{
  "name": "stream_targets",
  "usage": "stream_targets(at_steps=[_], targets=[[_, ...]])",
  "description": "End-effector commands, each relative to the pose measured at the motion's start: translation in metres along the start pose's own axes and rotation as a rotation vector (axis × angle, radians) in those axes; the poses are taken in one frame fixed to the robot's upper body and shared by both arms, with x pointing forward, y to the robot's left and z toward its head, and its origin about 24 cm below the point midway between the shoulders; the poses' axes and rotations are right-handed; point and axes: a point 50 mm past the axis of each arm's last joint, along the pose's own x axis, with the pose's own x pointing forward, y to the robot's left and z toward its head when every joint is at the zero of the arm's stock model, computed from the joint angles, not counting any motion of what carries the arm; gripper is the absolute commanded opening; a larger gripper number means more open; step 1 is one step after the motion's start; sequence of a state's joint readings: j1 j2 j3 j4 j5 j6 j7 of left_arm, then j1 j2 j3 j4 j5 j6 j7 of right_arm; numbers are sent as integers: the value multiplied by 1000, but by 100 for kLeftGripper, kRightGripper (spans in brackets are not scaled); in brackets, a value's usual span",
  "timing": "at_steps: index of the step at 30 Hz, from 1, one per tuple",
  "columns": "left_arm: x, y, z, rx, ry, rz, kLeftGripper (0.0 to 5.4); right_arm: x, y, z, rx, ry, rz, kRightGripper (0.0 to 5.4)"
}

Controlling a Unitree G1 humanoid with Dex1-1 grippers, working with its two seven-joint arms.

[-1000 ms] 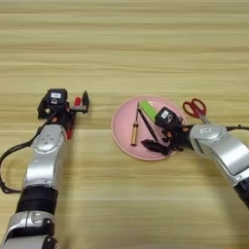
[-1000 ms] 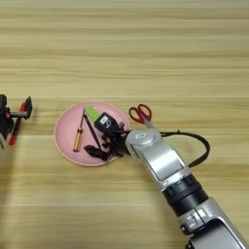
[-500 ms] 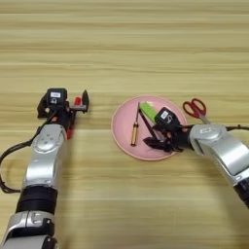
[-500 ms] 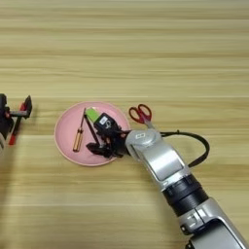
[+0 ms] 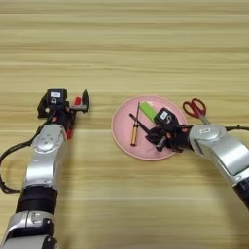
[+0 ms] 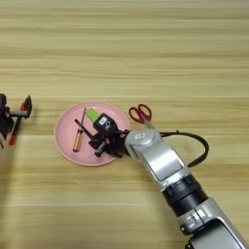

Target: Move the objects on the table

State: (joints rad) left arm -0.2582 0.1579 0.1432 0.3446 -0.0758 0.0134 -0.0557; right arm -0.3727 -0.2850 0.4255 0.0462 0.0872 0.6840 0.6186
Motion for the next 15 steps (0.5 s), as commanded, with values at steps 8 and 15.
stream_targets(at_steps=[8, 15], targets=[[0, 1, 1, -2, -1, 5, 540, -1, -5, -25, 32, 114, -45, 30], [0, 2, 1, -3, -1, 6, 540, -6, -11, -20, 16, 109, -68, 30]])
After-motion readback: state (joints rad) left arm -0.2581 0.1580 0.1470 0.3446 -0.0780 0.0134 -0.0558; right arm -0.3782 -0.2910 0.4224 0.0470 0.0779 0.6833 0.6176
